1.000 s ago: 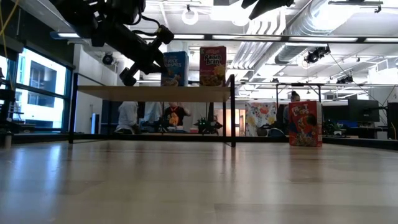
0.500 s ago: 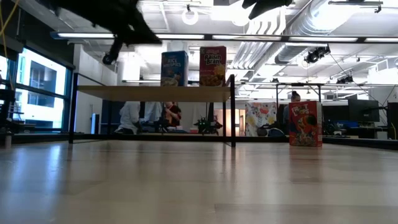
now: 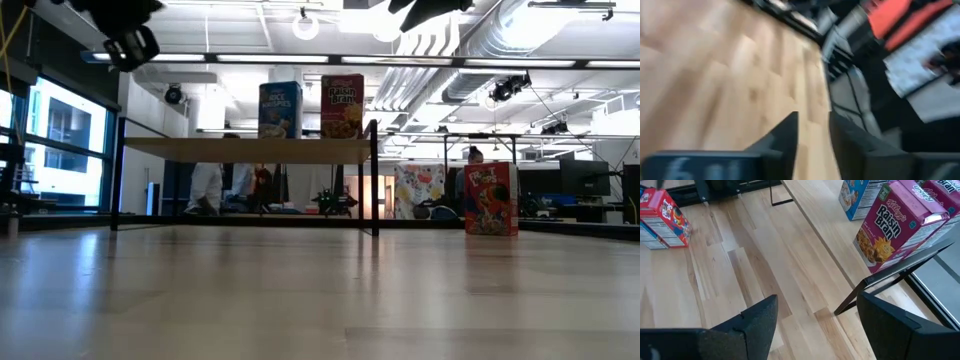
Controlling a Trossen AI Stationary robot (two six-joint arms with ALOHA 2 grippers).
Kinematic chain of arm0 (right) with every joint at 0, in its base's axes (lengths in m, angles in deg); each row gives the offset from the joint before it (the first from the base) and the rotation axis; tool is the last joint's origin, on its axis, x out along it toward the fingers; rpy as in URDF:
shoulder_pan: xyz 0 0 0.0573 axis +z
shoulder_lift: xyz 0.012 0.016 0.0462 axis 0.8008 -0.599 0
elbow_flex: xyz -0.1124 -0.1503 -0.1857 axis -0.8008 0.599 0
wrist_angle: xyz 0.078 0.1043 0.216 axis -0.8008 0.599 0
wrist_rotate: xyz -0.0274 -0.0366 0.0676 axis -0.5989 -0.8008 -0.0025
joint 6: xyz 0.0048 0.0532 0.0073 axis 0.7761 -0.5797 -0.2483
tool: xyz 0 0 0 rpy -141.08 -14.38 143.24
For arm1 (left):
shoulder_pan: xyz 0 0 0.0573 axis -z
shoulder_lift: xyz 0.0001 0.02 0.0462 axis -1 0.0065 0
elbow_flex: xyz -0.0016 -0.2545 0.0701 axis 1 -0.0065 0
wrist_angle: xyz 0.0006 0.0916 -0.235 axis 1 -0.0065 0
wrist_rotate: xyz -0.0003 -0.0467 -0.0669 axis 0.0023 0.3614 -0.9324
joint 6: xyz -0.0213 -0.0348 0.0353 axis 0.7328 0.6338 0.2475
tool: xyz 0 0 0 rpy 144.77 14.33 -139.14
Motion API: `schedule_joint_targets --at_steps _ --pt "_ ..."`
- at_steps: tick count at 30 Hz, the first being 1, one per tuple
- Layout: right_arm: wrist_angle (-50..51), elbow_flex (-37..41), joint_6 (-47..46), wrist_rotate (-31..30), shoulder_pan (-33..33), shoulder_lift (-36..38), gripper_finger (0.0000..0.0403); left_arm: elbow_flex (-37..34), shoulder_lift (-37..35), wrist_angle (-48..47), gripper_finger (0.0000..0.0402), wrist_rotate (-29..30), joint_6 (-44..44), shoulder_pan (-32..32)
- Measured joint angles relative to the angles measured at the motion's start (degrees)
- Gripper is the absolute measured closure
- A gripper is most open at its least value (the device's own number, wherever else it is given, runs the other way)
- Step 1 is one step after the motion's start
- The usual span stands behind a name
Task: Stack cereal on shelf
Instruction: Put the top red cereal box on the shelf
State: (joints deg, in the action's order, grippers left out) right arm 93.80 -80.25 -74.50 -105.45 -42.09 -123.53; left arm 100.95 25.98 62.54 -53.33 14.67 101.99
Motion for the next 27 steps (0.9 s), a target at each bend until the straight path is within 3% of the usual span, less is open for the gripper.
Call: schedule_joint_targets --at_steps 5,8,10,12,15,19,27 --pt "0.0 0.0 -1.81 -0.01 -0.26 0.0 0.0144 0.07 0.31 0.07 0.0205 -6.13 1.41 2.44" --pt "0.09 0.0 -2.29 -0.33 -0.64 0.0 0.0144 0.1 0.35 -0.01 0.0169 -7.76 0.55 3.14" --pt "1.61 0.0 -7.08 -1.84 -1.49 0.0 0.0144 0.11 0.35 -0.04 0.0156 -7.93 -0.84 3.17" --pt "6.27 0.0 -17.52 -2.75 -3.73 0.0 0.0144 0.11 0.35 0.02 0.0151 -7.92 -2.45 3.12" --pt "18.85 0.0 -24.43 3.46 -10.09 0.0 0.0143 0.11 0.35 0.02 0.015 -6.95 -4.22 3.04" --pt "28.74 0.0 -18.25 7.38 -20.4 0.0 0.0143 0.11 0.35 0.02 0.0149 -5.08 -4.22 3.04" --pt "25.8 4.2 1.22 17.93 -39.43 -0.14 0.0143 0.2 0.35 0.02 0.0149 -3.77 -3.64 3.04"
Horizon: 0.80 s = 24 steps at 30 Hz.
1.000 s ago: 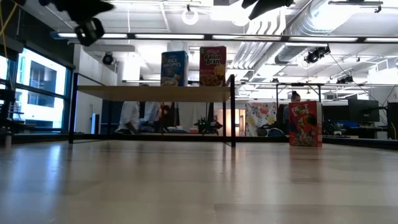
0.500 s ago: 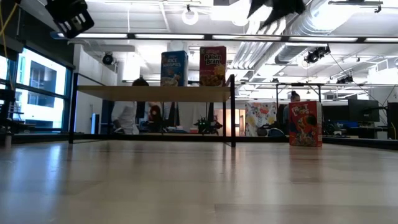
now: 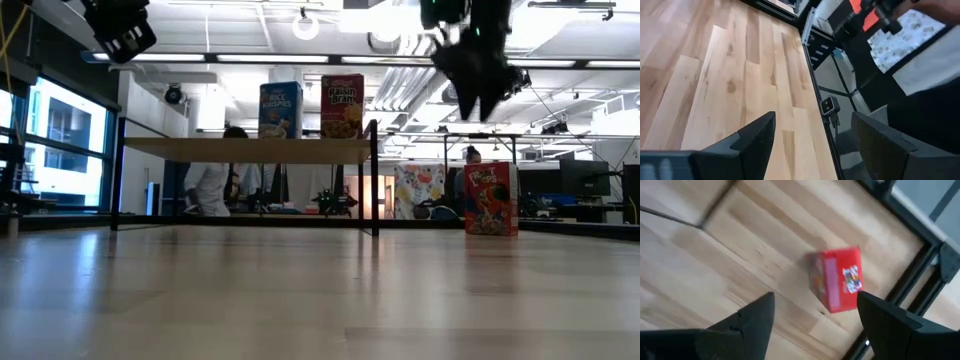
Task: Stack cereal on shelf
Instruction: Put the top red cereal box on the shelf
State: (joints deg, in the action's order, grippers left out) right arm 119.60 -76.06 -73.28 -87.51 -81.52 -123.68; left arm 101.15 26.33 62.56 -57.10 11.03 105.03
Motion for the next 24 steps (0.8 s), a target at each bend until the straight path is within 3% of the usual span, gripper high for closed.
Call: schedule_joint_targets --at_steps 7,13,24 --pt "-10.26 11.76 6.24 5.7 -6.64 1.69 0.0143 0.02 0.0 -0.02 0.0149 2.83 1.84 0.0" --pt "-15.66 15.92 12.12 0.28 -7.79 1.78 0.0143 0.02 0.0 -0.07 0.0149 4.92 1.86 0.0" --pt "-19.4 19.09 15.28 -0.2 -10.53 1.9 0.0143 0.02 0.0 -0.15 0.0149 6.65 2.48 0.0"
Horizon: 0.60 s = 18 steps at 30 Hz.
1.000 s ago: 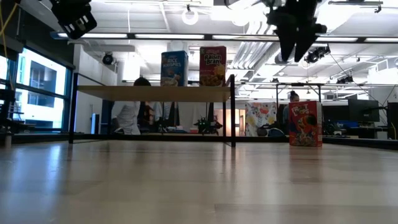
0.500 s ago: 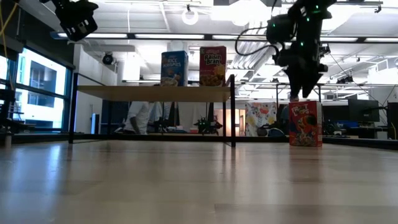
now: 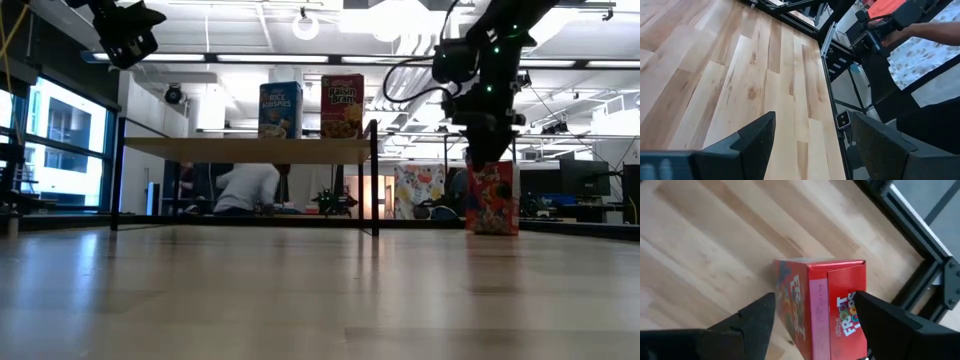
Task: Stack cereal on shelf
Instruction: Put the top red cereal box on the shelf
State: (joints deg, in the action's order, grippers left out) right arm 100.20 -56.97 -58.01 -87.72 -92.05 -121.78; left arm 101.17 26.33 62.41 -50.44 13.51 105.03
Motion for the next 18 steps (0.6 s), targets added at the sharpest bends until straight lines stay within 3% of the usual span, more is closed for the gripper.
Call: schedule_joint_targets --at_steps 18 --pt "-1.55 -2.72 3.25 4.54 1.41 -0.1 0.0143 0.0 0.0 0.0 0.0149 1.69 1.81 0.01"
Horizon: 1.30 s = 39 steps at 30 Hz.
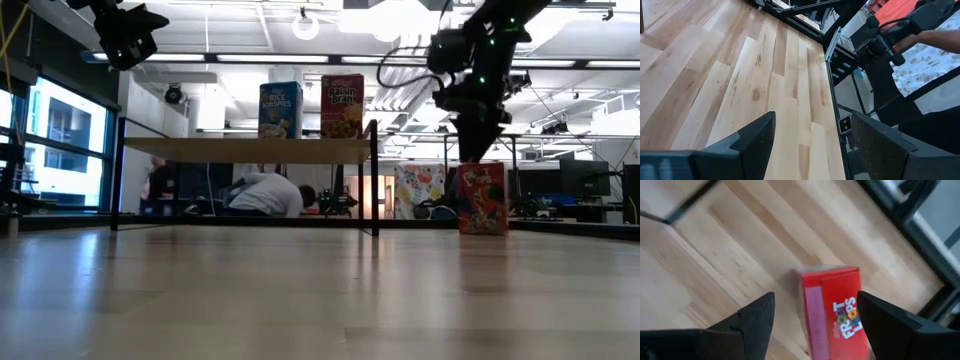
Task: Stack cereal on shelf
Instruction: Put the top red cereal box on the shelf
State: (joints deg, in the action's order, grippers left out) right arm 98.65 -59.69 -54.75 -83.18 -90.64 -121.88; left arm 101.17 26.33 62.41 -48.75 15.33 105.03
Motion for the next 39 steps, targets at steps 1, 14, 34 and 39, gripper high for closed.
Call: schedule_joint_targets --at_steps 1,14,34,39 --pt "-0.07 -0.69 0.3 -0.32 0.11 0.11 0.0143 0.0 0.0 0.0 0.0149 0.0 -0.01 -0.01" --pt "0.69 -1.64 -2.84 -1.0 -0.89 0.27 0.0143 0.0 0.0 -0.02 0.0149 0.13 -0.9 0.0" --pt "3.44 -1.77 2.84 -1.58 -3.56 0.29 0.0064 0.0 0.0 -0.04 0.0149 0.11 1.64 -0.01" --pt "3.83 -1.66 5.43 2.47 -3.75 0.29 0.0064 0.0 0.0 -0.2 0.0149 0.09 2.59 0.01"
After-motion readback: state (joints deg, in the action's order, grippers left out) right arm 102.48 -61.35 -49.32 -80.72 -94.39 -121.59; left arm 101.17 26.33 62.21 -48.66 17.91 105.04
